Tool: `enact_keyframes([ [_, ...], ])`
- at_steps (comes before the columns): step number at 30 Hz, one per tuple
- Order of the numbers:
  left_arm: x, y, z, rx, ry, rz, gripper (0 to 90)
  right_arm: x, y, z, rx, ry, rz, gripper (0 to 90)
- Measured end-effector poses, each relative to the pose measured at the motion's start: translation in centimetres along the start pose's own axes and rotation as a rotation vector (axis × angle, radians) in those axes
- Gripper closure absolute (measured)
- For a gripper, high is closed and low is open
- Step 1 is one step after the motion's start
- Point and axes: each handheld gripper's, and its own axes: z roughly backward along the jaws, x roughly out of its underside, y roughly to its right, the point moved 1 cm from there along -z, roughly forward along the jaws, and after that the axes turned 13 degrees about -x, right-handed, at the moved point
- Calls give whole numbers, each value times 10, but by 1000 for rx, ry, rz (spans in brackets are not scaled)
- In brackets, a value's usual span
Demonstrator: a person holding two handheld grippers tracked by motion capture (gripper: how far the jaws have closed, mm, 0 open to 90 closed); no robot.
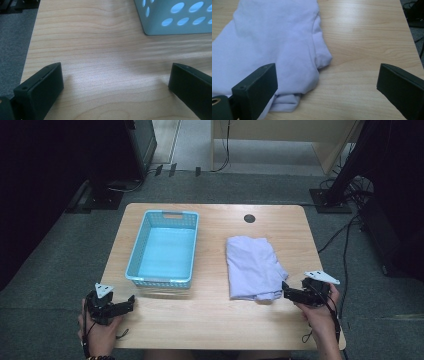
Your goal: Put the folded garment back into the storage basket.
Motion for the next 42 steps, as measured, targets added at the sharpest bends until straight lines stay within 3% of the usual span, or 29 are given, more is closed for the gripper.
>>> enact_keyframes([
  [18,0,0,0,1,-1,0,0,-23,-32,-27,-39,-20,48,22],
  [25,-1,0,0,2,0,-1,0,-26,-40,-43,-53,-30,44,21],
  [37,-1,0,-1,2,0,-2,0,-30,-52,-68,-56,-47,39,20],
  [42,-1,0,-1,2,-1,-2,0,-36,-59,-78,-41,-65,59,18],
])
